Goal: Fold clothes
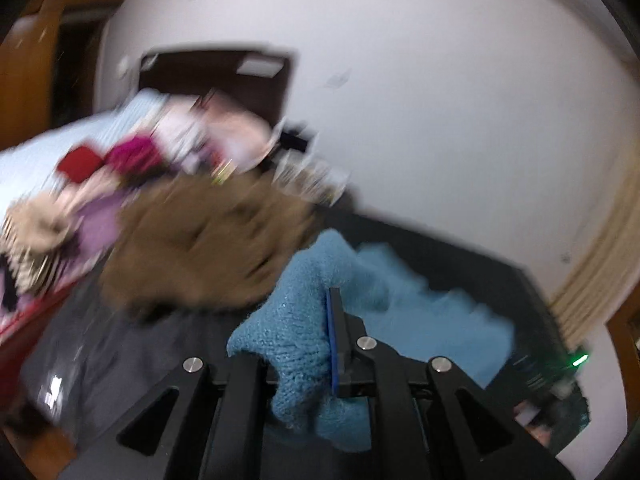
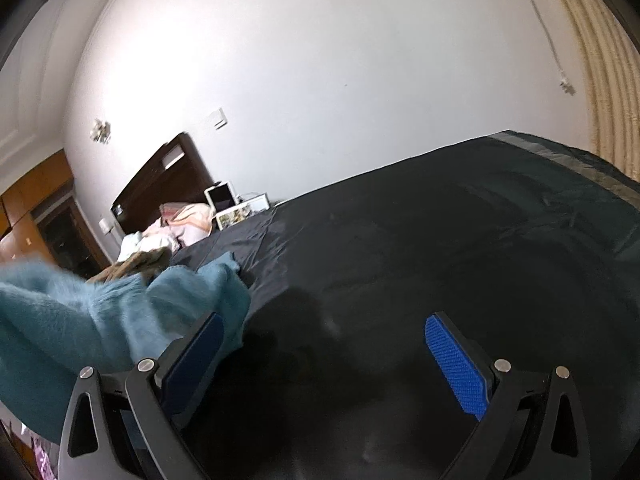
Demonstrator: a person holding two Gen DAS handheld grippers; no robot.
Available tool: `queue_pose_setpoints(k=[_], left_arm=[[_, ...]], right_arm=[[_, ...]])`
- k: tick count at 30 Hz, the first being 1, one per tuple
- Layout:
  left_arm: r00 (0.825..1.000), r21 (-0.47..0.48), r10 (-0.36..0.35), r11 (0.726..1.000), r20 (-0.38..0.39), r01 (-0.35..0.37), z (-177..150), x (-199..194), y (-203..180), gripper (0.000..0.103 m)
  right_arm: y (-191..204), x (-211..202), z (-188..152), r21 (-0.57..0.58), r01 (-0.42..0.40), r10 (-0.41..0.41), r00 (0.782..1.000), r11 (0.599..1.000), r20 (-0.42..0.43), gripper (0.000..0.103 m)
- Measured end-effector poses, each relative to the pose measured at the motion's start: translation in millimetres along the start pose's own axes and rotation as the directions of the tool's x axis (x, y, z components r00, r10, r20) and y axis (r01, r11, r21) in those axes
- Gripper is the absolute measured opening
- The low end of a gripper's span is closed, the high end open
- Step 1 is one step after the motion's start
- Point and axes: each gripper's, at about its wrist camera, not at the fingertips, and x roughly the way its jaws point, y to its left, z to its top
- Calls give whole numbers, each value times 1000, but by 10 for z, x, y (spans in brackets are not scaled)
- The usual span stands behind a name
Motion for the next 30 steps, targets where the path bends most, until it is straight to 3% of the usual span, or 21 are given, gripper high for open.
queue_pose_setpoints(k=[5, 14, 19, 22, 25, 28, 30], left_arm=[[989, -80, -36, 997, -144, 24, -446, 298, 620, 11], [971, 84, -167, 979, -168, 183, -583, 192, 666, 13], [961, 152, -187, 964, -204, 219, -765, 134, 755, 13], [954, 111, -224, 962, -199, 249, -823, 107, 900, 13], [947, 5, -281, 958, -154, 285, -795, 55, 1084, 15], [922, -95, -375, 926, -95, 366, -754, 9, 1181, 27], [901, -132, -425, 901, -89, 412, -764, 15, 1179, 52]], right_arm=[[92, 83, -16, -51, -45, 42, 998, 998, -49, 103], [603, 126, -17, -229, -70, 45, 993, 971, -112, 103], [958, 203, 15, -267, -134, 96, 984, 954, -152, 103], [1266, 225, 9, -294, -195, 151, 975, 936, -166, 103], [1631, 212, -12, -316, -278, 232, 957, 907, -175, 103], [2037, 248, -159, -375, -362, 298, 929, 854, -218, 103], [2302, 306, -348, -447, -387, 296, 919, 806, -261, 103]])
